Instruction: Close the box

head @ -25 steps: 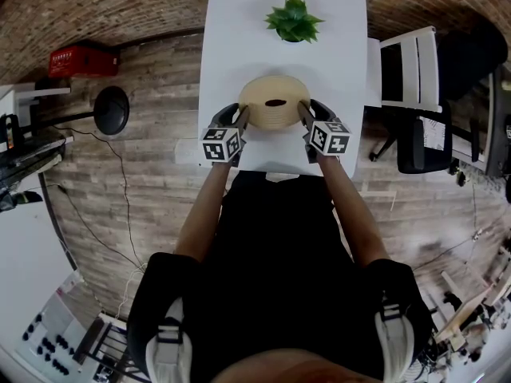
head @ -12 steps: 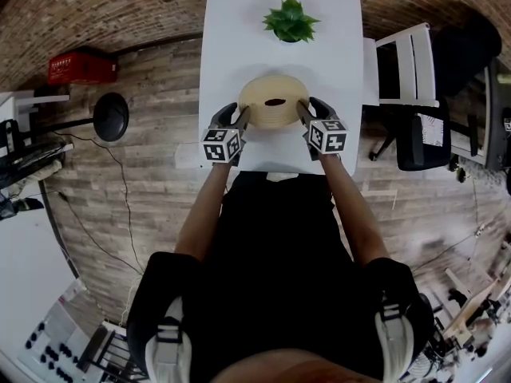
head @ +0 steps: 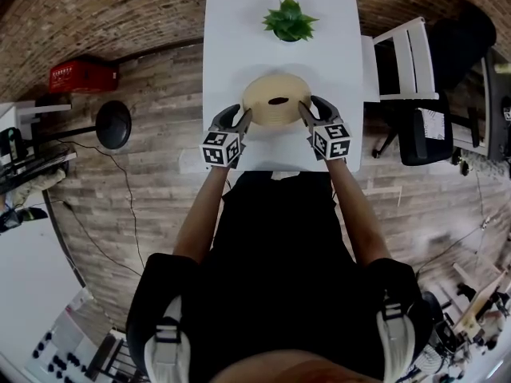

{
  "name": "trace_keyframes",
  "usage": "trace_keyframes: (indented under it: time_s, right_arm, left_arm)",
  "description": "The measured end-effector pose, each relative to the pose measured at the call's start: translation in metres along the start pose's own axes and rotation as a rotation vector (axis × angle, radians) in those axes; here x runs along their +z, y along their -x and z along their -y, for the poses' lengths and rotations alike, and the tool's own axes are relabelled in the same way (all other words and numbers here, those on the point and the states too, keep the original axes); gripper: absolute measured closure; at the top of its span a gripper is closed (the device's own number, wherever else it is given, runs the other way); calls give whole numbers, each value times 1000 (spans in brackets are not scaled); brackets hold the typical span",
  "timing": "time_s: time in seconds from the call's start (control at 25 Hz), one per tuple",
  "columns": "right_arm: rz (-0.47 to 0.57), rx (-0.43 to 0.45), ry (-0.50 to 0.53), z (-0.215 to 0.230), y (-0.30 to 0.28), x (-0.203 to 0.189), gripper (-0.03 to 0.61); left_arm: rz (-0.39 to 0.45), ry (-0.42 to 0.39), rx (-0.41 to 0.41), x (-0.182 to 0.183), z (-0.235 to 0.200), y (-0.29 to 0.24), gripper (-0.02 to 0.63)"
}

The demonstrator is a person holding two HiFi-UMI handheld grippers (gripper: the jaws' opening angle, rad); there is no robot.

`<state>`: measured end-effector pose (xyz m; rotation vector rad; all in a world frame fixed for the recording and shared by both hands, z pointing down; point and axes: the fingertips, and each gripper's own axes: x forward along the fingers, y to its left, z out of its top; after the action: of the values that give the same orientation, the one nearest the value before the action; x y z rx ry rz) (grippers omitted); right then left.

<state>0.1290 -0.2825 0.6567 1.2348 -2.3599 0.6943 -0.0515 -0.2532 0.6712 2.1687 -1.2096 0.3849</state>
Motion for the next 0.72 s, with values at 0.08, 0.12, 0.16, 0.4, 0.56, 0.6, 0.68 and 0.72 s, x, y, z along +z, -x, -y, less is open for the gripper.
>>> trace_keyframes:
  time_s: [0.08, 0.12, 0.16, 0.4, 0.56, 0.6, 0.68, 0.72]
  right_arm:
    - [8, 8, -15, -4, 3, 0, 422]
    - [11, 14, -30, -6, 5, -1, 431]
    - [15, 19, -44, -8, 7, -2, 440]
    - [27, 25, -81, -14, 20, -11, 523]
    - [27, 21, -95, -17, 30, -20, 576]
    - [24, 29, -99, -20, 32, -22, 580]
    - [23, 51, -112, -26, 35, -24, 580]
    - [26, 60, -116, -28, 37, -24, 580]
  left_arm:
    - [1, -1, -22, 1, 3, 3, 457]
    - [4, -3, -32, 2, 5, 4, 463]
    - [7, -8, -40, 3, 6, 6, 466]
    - [34, -58, -62, 10, 12, 15, 507]
    - [39, -81, -79, 11, 15, 22, 533]
    - [37, -83, -85, 11, 16, 24, 541]
    - [35, -83, -100, 12, 18, 29, 562]
    - [36, -82, -107, 13, 19, 32, 571]
